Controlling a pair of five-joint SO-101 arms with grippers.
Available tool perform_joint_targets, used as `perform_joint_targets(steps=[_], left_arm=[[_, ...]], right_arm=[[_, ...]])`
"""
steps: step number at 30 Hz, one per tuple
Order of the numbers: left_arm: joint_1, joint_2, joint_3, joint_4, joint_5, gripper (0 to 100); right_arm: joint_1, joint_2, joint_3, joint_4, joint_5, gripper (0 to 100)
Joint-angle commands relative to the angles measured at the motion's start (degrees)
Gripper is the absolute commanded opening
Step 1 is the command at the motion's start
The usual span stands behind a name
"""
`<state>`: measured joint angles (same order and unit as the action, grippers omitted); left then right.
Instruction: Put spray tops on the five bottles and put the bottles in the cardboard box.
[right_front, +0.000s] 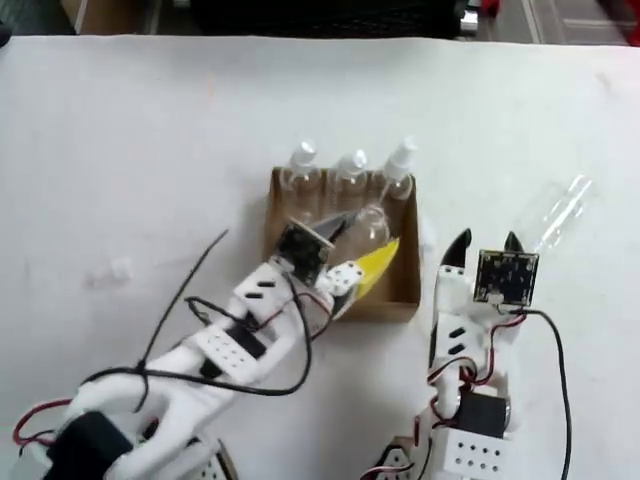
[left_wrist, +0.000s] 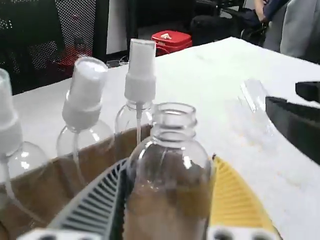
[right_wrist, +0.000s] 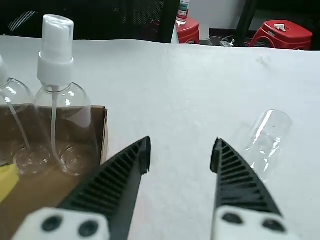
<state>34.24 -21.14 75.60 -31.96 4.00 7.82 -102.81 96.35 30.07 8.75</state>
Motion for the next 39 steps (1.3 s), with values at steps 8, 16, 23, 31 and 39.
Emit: perform_joint_targets(steps=[8, 16, 23, 31, 39], left_arm=[[-0.22, 1.01, -3.78, -1.58, -2.99, 2], [0.4, 1.1, -3.87, -1.58, -11.43, 2], [1.45, 1.36, -3.78, -1.49, -11.69, 2], [-0.13, 1.01, -3.78, -1.49, -13.89, 2], [-6.2, -4.44, 2.55, -2.37, -20.31, 2]], right_arm=[[0.57, -0.31, 0.44, -0.92, 0.0, 17.6], [0.57, -0.31, 0.44, -0.92, 0.0, 17.6], [0.57, -0.31, 0.44, -0.92, 0.0, 17.6], [0.57, -0.31, 0.44, -1.01, 0.0, 17.6], [-1.19, -0.31, 0.44, -0.92, 0.53, 17.6]])
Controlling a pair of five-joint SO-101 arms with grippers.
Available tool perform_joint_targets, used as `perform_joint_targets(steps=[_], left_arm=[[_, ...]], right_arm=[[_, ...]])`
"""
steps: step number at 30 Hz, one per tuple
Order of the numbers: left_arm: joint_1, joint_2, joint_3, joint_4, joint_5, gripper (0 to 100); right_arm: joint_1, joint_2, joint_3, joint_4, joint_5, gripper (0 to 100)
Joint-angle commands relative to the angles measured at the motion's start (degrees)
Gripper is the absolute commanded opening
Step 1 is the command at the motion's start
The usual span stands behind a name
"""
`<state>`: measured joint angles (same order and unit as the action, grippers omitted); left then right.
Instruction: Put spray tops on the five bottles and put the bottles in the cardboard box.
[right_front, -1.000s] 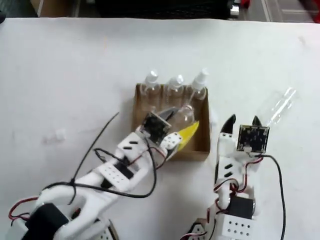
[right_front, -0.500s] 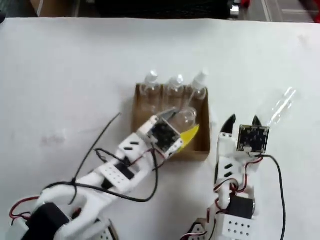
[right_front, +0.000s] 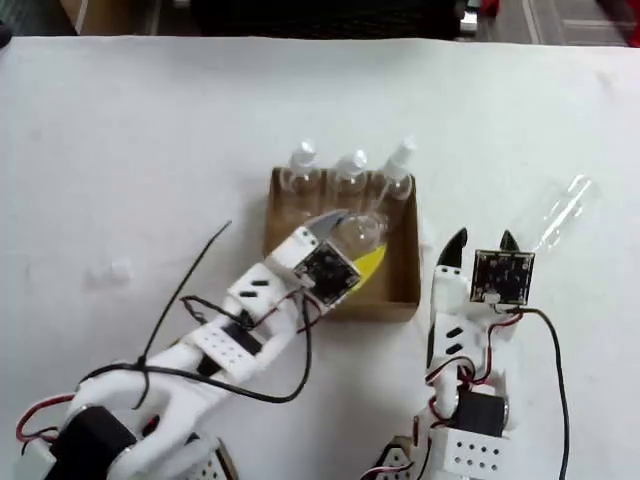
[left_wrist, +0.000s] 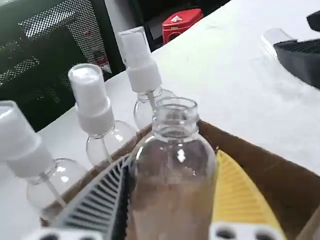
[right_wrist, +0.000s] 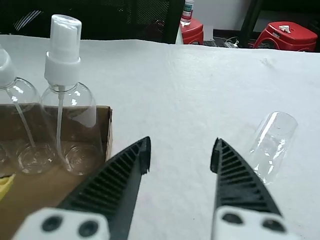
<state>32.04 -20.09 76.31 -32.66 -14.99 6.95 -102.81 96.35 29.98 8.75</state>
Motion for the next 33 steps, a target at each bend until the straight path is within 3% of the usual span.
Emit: perform_joint_targets(steps=[1, 6, 11, 20, 25, 33], left_arm=[[-5.05, -7.78, 2.9, -1.67, -0.97, 2], [-5.41, -20.35, 10.99, -1.23, -0.79, 3], [-4.18, -24.48, 14.77, -0.79, 1.14, 11], [-9.8, -9.71, -5.36, 19.16, 16.0, 11], [-9.89, -4.97, -5.27, 15.47, 16.09, 11], [-9.54, -16.31, 4.4, 11.25, 13.71, 11]], right_arm=[[-0.31, -0.31, 0.44, -0.84, 0.53, 17.6], [-0.4, -0.31, 0.44, -0.84, 0.53, 17.6], [-0.4, -0.31, 0.44, -0.75, 0.53, 17.6], [-0.48, -0.31, 0.44, -0.66, 0.53, 17.6], [-0.48, -0.31, 0.44, -0.66, 0.53, 17.6], [-0.48, -0.31, 0.44, -0.75, 0.53, 17.6]])
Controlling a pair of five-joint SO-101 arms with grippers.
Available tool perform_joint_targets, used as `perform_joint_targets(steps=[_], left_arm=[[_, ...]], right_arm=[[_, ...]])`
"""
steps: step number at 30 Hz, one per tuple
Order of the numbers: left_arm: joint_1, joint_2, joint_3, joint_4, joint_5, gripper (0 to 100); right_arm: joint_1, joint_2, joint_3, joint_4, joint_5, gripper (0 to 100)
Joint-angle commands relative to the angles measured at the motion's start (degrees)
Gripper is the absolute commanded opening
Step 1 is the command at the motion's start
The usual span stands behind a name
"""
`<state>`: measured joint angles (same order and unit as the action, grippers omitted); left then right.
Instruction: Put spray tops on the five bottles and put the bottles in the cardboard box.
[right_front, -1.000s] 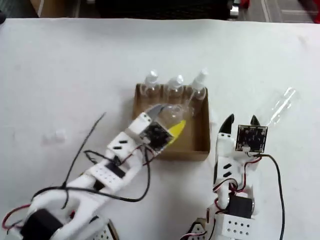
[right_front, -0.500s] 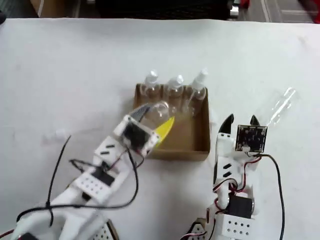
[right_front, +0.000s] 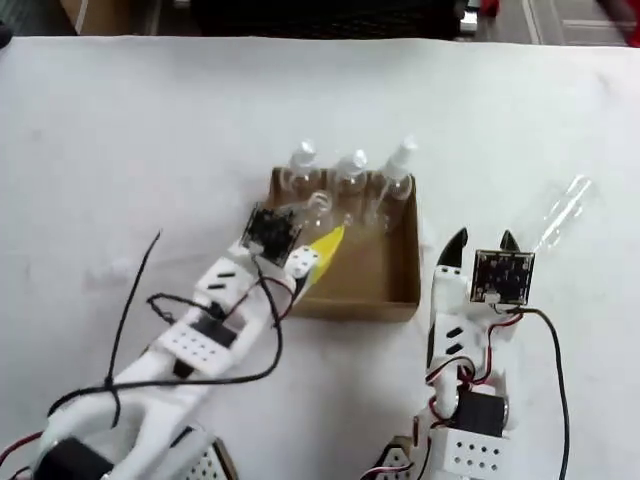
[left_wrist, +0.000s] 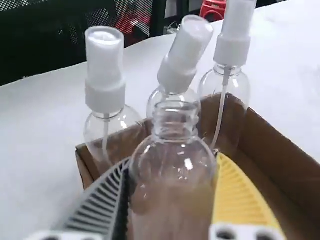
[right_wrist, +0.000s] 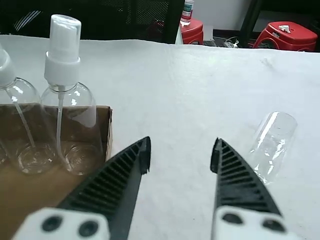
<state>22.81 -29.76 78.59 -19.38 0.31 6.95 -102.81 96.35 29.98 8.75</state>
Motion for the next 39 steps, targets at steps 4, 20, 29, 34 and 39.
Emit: perform_joint_targets(steps=[4, 20, 29, 34, 39], left_arm=[[-0.22, -9.45, 4.66, -2.02, -3.6, 11], [-0.75, -9.89, 4.57, 2.73, 0.7, 22], [-0.48, -9.89, 4.92, 2.9, 0.7, 23], [-0.66, -9.98, 4.4, 6.77, 0.7, 27], [-1.71, -9.98, 2.73, 10.02, -2.99, 27]], right_arm=[[-0.48, -0.31, 0.44, -0.75, 0.53, 17.6], [-0.48, -0.31, 0.44, -0.75, 0.53, 17.6], [-0.48, -0.31, 0.44, -0.75, 0.53, 17.6], [-0.48, -0.31, 0.44, -0.75, 0.53, 17.6], [-0.48, -0.31, 0.44, -0.75, 0.53, 17.6]])
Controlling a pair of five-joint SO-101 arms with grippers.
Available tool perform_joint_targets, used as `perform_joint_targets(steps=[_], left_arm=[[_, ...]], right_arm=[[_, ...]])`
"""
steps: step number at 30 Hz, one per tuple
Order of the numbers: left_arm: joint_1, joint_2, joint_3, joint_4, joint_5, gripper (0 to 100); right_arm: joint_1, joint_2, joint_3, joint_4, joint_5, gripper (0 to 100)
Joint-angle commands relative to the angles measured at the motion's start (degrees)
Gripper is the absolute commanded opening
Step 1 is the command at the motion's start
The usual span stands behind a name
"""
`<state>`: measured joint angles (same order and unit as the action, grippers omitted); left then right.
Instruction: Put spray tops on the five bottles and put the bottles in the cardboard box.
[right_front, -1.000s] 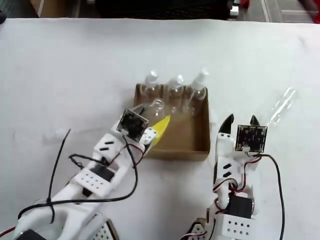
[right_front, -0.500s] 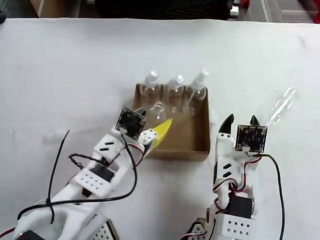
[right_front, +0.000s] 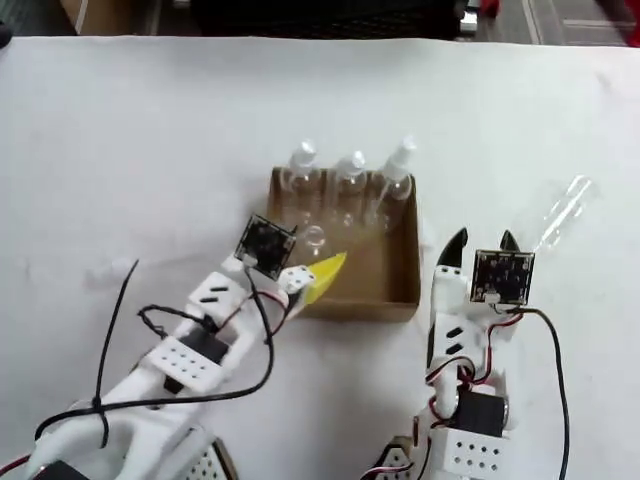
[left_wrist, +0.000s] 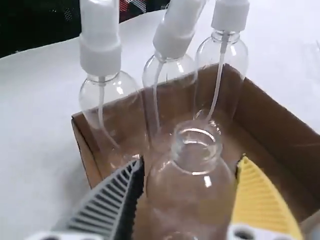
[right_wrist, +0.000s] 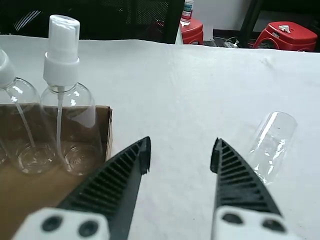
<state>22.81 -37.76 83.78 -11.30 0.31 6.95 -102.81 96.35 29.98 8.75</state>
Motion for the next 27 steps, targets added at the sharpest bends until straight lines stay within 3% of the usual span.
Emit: perform_joint_targets(steps=[1, 14, 22, 27], left_arm=[[-1.71, -1.98, -2.46, 1.93, -3.96, 27], [-3.65, -6.64, -1.67, 2.64, -4.75, 24], [-3.03, -25.36, -0.18, 19.52, -4.4, 28], [-2.07, -31.52, -0.18, 25.67, -4.4, 28]], right_arm=[[-0.48, -0.31, 0.44, -0.75, 0.53, 17.6], [-0.48, -0.31, 0.44, -1.01, 0.53, 17.6], [-0.48, -0.31, 0.44, -1.1, 0.53, 17.6], [-0.48, -0.31, 0.44, -1.1, 0.53, 17.6]])
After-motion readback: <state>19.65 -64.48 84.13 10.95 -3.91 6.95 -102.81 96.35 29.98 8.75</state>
